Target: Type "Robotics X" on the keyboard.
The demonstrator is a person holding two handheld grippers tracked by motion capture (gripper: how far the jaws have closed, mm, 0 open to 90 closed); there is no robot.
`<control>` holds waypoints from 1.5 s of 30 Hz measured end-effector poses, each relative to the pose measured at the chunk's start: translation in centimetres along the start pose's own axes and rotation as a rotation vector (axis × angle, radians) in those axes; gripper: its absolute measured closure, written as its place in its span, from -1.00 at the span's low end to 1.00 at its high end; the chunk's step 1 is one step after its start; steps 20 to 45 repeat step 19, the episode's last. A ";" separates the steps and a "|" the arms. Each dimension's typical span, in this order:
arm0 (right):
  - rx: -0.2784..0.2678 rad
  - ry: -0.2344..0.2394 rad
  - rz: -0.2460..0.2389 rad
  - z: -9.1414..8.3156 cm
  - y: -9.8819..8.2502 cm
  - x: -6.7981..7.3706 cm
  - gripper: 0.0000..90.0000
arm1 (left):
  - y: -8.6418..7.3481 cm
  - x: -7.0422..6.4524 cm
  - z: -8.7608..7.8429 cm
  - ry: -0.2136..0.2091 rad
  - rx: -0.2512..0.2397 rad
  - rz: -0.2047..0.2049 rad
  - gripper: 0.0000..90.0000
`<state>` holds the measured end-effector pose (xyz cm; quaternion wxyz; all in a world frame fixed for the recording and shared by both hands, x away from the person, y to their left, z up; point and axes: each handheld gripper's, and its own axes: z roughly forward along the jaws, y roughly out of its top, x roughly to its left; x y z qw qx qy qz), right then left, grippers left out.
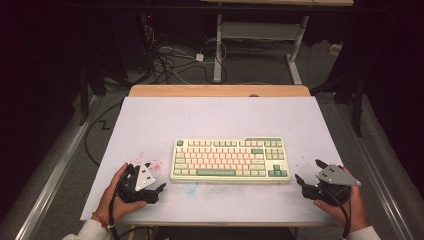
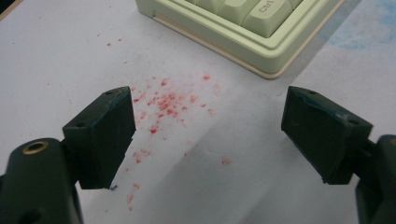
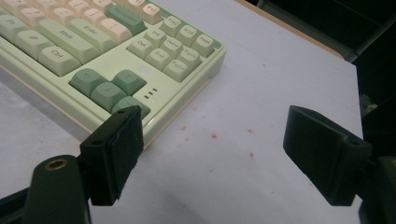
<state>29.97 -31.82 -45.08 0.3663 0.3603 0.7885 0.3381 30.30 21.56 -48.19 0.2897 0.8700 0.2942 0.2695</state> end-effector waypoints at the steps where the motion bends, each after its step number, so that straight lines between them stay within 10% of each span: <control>1: 0.000 0.000 0.003 0.0 0.0 0.0 -0.54 | 0.0 0.0 0.0 0.000 0.000 0.000 -0.64; 45: 0.002 0.002 -0.001 0.2 0.0 0.0 -0.54 | 0.3 0.2 0.2 0.001 -0.009 -0.014 -0.64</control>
